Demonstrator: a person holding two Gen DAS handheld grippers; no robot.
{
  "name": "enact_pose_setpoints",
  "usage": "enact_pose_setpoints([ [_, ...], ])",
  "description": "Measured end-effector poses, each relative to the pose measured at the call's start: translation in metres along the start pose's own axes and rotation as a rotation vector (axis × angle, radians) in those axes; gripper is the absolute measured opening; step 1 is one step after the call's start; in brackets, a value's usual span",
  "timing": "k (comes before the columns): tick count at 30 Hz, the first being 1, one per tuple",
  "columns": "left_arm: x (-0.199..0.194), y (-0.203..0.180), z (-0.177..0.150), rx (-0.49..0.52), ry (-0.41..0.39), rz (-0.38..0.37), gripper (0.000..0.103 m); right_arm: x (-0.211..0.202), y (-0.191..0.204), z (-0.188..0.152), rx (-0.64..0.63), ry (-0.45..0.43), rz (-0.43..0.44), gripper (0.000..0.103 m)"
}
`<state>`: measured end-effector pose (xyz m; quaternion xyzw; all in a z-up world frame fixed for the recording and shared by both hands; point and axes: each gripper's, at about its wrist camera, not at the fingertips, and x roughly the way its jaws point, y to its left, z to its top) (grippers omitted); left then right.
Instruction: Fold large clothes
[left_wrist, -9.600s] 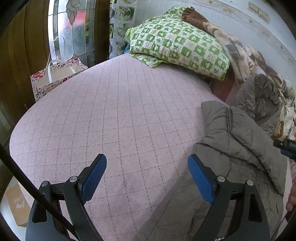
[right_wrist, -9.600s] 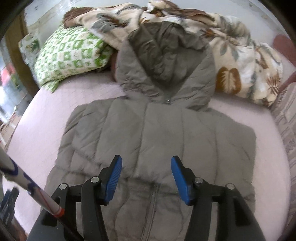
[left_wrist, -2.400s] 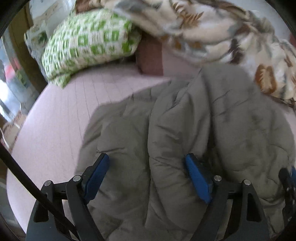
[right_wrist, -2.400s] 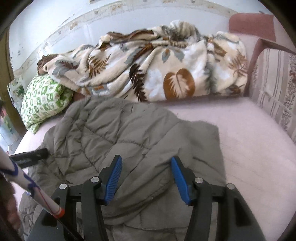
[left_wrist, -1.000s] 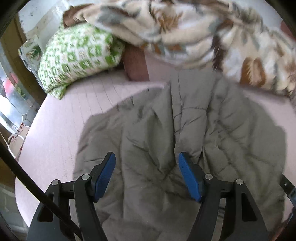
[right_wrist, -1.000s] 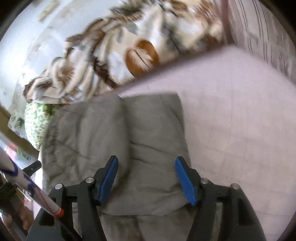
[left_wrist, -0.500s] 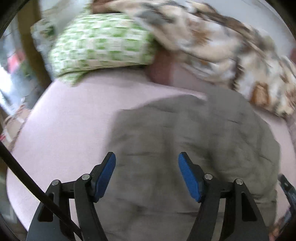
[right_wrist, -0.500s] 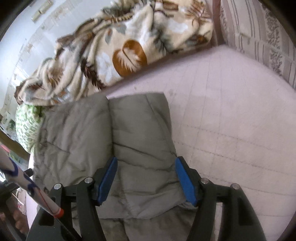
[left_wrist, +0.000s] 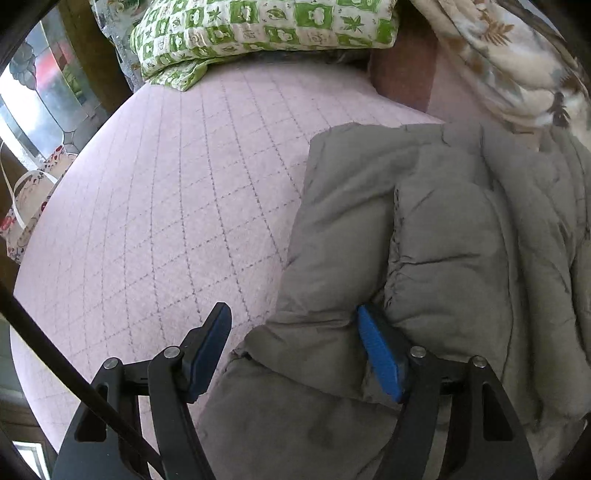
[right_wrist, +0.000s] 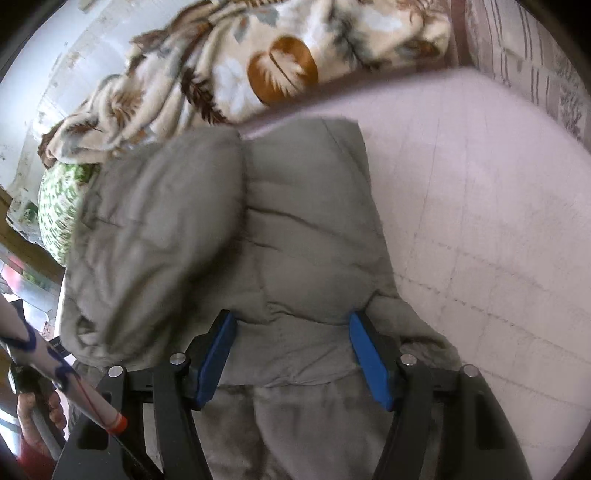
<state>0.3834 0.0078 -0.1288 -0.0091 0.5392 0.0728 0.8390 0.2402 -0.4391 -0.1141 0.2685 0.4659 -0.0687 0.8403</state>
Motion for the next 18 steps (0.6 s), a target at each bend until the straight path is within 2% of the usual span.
enact_pose_setpoints([
  [7, -0.02, 0.016, -0.001, -0.039, -0.041, -0.015, 0.071, -0.005, 0.008, 0.003, -0.017, -0.016, -0.023, 0.073],
  [13, -0.051, 0.018, -0.036, 0.002, -0.104, -0.024, 0.071, -0.026, 0.0, 0.003, 0.028, -0.091, -0.049, 0.073],
  [18, -0.053, 0.017, -0.073, 0.064, -0.096, 0.011, 0.071, -0.045, 0.004, -0.005, 0.019, -0.149, -0.108, 0.073],
])
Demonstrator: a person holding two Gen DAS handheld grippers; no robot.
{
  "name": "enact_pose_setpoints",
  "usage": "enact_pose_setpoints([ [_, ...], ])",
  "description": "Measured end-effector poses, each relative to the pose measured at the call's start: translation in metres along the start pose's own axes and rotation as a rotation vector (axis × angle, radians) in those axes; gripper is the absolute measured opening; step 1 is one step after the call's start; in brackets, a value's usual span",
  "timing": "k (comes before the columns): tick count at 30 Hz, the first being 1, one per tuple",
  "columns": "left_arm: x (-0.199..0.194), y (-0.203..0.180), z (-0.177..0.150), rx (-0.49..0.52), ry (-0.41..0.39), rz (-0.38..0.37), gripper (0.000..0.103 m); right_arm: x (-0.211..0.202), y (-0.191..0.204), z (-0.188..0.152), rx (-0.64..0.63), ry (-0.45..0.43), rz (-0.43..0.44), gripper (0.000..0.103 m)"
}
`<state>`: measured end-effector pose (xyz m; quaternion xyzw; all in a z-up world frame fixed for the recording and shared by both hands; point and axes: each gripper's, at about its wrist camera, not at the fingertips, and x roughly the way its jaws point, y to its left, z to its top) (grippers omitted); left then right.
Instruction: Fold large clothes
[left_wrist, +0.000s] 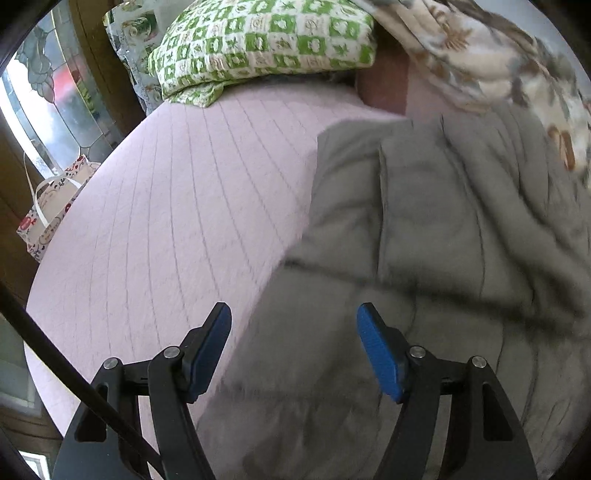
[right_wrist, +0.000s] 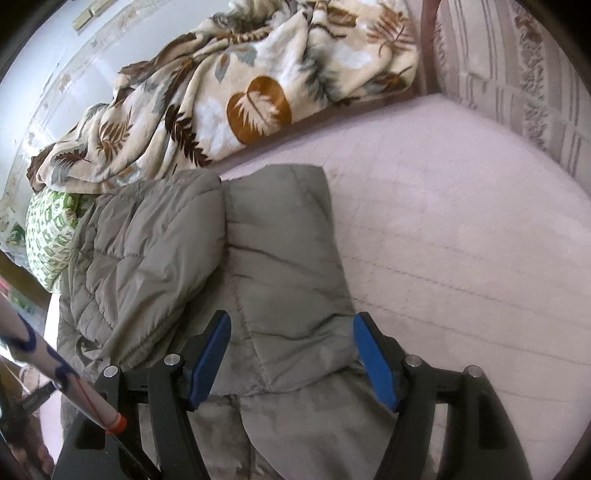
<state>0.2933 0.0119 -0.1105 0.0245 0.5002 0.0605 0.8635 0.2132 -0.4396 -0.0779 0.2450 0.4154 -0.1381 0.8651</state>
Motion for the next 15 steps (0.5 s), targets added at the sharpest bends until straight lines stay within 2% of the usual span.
enact_pose_setpoints([
  [6, -0.01, -0.003, -0.023, 0.018, 0.012, -0.006, 0.071, -0.025, 0.012, -0.008, -0.072, -0.06, -0.032, 0.074],
  [15, -0.057, -0.015, -0.053, 0.111, -0.059, 0.023, 0.071, -0.053, 0.033, -0.025, -0.136, -0.13, -0.069, 0.077],
])
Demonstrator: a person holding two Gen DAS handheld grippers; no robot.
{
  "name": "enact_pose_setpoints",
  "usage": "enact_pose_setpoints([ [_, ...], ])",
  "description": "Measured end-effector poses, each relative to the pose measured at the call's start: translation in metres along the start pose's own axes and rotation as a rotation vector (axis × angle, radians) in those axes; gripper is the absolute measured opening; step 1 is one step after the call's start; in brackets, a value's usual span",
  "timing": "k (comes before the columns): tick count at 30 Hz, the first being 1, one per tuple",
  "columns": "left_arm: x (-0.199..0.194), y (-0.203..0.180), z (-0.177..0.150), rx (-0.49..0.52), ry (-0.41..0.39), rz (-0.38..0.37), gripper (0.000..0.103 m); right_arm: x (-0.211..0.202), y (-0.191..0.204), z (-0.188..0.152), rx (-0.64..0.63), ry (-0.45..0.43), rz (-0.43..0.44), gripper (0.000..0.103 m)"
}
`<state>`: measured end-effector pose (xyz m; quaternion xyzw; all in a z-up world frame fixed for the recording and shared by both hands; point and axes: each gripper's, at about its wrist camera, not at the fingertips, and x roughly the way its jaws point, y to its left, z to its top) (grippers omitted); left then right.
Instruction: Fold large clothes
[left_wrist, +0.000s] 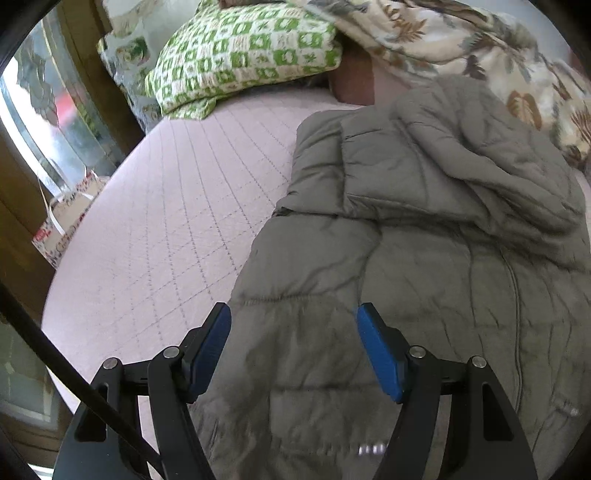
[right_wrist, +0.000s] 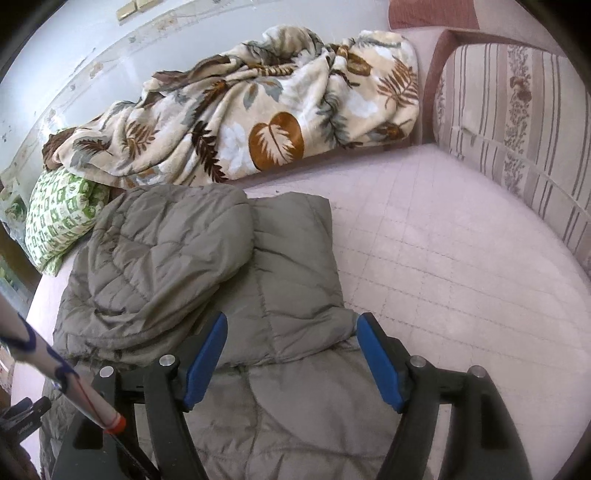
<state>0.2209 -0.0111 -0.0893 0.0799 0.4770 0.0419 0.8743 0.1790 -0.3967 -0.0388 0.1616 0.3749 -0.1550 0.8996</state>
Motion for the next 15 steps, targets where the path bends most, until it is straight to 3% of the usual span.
enact_pose_setpoints([
  [9, -0.042, -0.008, -0.022, 0.098, -0.071, 0.068, 0.071, -0.003, 0.025, -0.003, -0.037, -0.003, 0.018, 0.077],
  [15, -0.062, -0.004, -0.032, 0.123, -0.114, 0.103, 0.071, -0.026, 0.03, -0.005, -0.071, -0.061, 0.016, 0.078],
])
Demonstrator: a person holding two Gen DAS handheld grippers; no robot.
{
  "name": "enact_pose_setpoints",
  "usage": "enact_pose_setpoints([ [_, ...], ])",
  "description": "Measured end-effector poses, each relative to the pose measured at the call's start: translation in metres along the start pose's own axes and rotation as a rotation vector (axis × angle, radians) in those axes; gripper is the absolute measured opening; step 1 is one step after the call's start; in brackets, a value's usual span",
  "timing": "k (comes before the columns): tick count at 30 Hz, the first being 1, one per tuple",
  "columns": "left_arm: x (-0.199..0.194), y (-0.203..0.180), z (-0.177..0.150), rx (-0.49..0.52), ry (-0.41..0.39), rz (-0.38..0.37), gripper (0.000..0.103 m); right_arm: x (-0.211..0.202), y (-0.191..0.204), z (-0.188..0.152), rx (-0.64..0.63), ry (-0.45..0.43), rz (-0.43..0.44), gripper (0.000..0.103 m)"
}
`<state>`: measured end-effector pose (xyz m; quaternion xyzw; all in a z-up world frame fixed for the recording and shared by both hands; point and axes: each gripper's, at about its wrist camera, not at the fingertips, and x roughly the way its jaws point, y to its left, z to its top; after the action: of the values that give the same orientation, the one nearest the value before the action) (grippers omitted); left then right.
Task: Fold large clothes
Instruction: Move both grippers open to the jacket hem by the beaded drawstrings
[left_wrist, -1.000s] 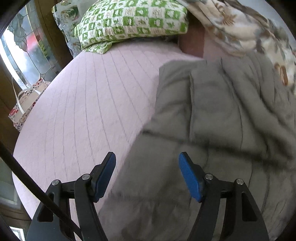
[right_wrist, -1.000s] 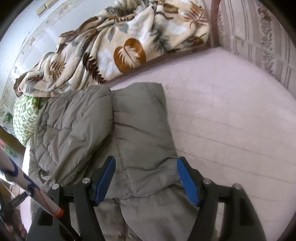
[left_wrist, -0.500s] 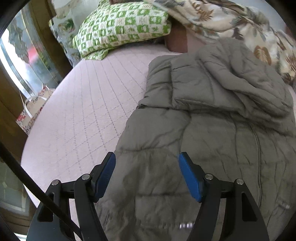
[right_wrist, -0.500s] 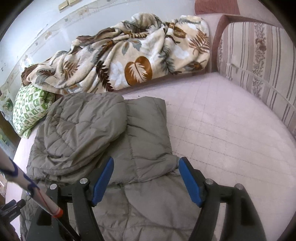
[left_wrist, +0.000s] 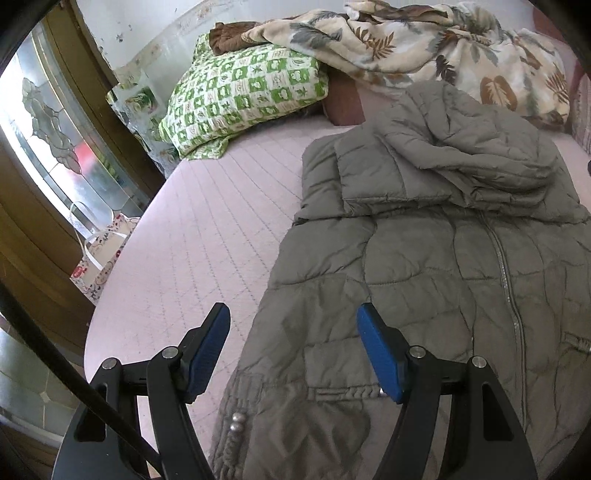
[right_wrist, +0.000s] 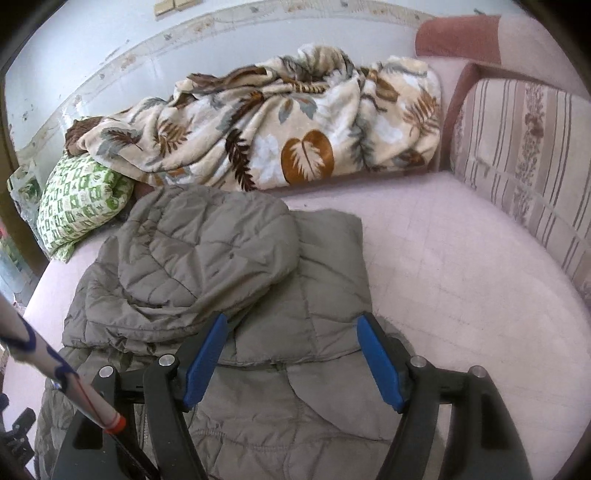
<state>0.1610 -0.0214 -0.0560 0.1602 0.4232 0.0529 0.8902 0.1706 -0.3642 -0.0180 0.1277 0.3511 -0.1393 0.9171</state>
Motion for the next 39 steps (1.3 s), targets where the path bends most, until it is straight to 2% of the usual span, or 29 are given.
enact_pose_setpoints([
  [6, -0.006, 0.009, -0.01, -0.026, 0.01, -0.024, 0.071, -0.031, -0.01, -0.01, 0.017, -0.039, -0.01, 0.079],
  [14, -0.011, 0.033, -0.027, -0.083, 0.02, -0.053, 0.071, -0.071, -0.035, -0.044, 0.087, -0.02, 0.005, 0.08],
  [22, -0.001, 0.099, -0.046, -0.229, 0.075, -0.088, 0.071, -0.116, -0.063, -0.079, 0.142, 0.008, 0.013, 0.082],
  [30, 0.028, 0.158, -0.074, -0.353, 0.174, -0.148, 0.071, -0.137, -0.101, -0.108, 0.145, 0.065, -0.073, 0.085],
  [31, 0.03, 0.161, -0.077, -0.365, 0.18, -0.16, 0.071, -0.137, -0.108, -0.111, 0.154, 0.078, -0.087, 0.085],
  [35, 0.044, 0.17, -0.086, -0.426, 0.219, -0.291, 0.071, -0.132, -0.132, -0.121, 0.205, 0.144, -0.097, 0.086],
  [39, 0.065, 0.166, -0.094, -0.482, 0.277, -0.464, 0.071, -0.118, -0.148, -0.133, 0.246, 0.218, -0.084, 0.088],
])
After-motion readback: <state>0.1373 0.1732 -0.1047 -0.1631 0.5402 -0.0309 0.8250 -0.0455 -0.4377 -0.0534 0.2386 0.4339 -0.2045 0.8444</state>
